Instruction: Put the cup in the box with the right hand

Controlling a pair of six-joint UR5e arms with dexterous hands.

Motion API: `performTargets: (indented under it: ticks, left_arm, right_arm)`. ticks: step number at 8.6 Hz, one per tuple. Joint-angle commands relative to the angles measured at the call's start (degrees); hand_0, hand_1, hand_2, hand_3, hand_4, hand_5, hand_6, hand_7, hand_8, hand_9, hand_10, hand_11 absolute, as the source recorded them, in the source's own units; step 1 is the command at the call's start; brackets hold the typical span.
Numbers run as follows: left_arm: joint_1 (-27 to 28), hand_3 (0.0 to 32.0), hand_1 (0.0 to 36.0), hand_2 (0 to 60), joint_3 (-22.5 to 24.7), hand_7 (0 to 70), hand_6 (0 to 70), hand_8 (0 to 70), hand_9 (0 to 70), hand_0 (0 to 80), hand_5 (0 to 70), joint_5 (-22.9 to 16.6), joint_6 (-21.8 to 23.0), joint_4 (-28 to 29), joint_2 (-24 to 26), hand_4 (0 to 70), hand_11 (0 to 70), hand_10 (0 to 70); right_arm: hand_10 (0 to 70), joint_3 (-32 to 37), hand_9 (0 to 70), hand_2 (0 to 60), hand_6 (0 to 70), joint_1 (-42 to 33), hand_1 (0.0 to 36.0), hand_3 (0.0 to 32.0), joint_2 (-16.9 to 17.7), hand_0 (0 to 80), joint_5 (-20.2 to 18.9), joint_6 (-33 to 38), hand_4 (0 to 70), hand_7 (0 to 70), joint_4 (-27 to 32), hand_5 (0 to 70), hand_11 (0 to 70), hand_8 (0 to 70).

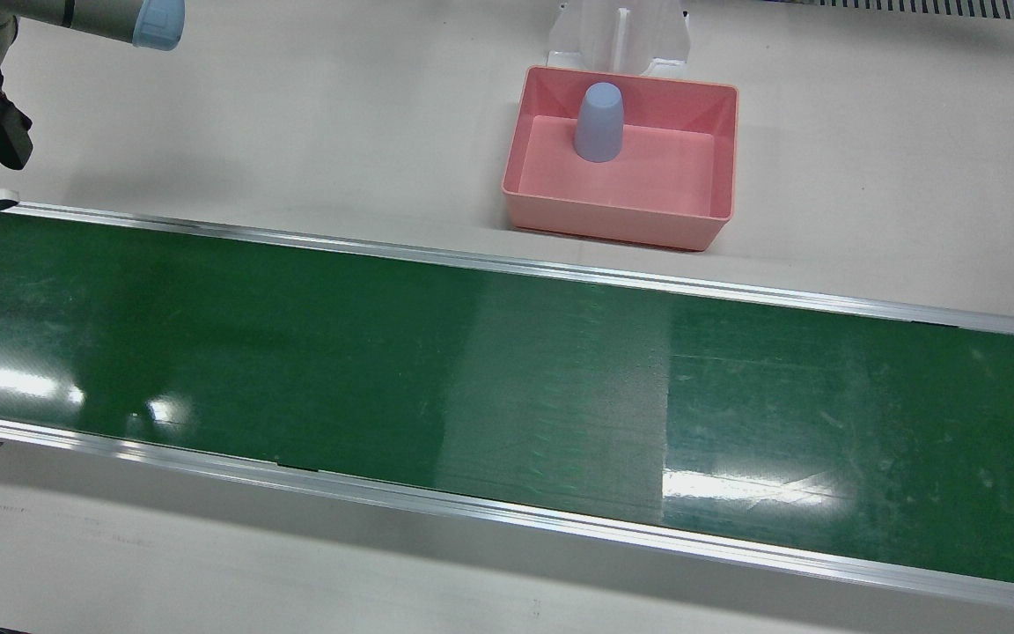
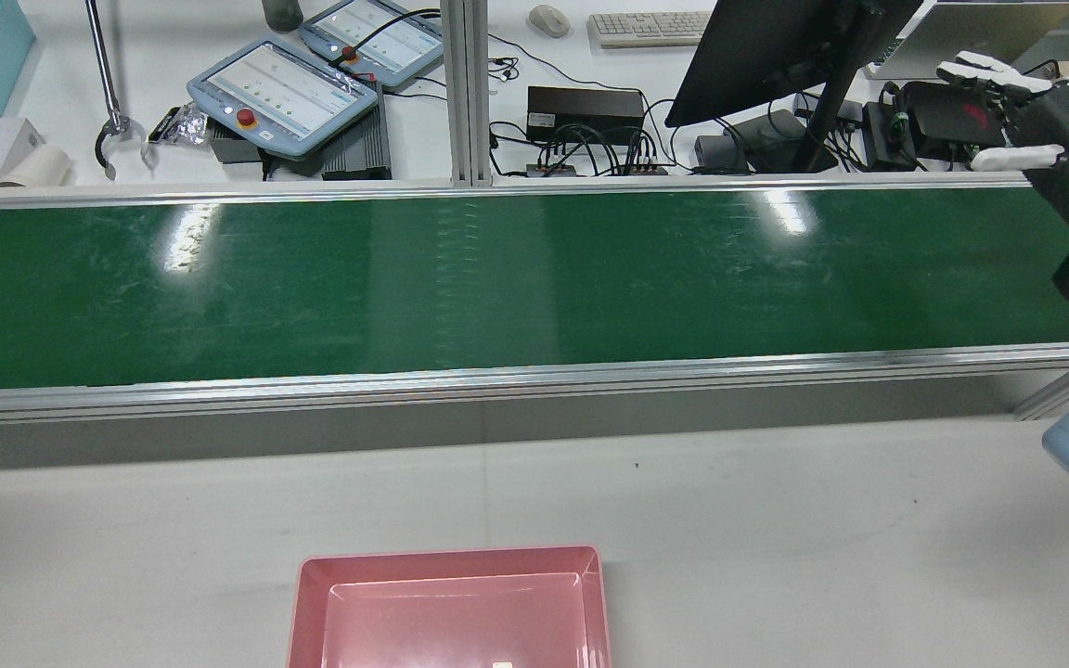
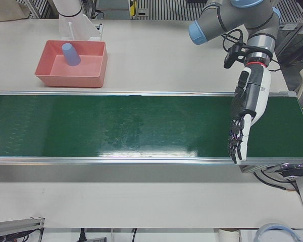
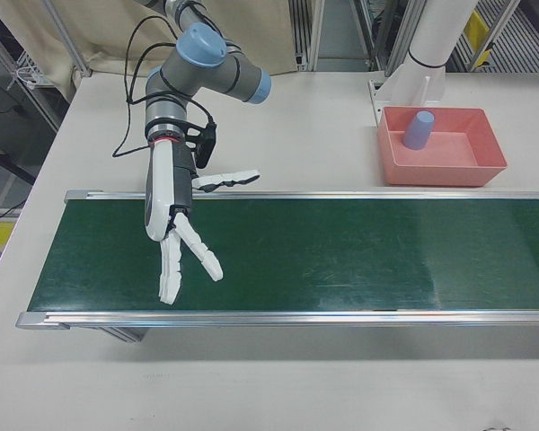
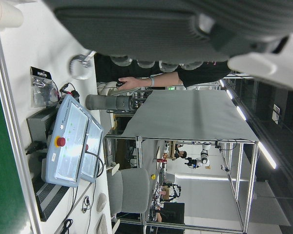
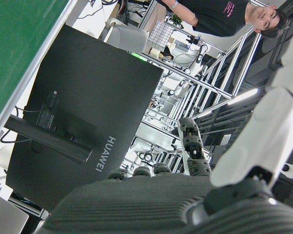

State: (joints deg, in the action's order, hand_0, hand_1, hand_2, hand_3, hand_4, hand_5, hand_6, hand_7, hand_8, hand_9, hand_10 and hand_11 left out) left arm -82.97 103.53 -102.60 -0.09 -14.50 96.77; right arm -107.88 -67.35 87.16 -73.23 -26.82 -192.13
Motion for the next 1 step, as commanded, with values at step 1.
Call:
performTargets:
  ticks: [1]
  left_arm:
    - [0.00,0.0,0.0,0.0,0.00,0.0,0.0,0.0,0.0,0.0,0.0,0.03,0.00,0.00,-0.09,0.0,0.0,0.0]
  right_arm:
    - [1.0,0.12,1.8,2.8,2.1,0.38,4.2,0.0,1.35,43.2,0.01,0.18,7.9,3.0,0.17,2.5,2.5,0.0]
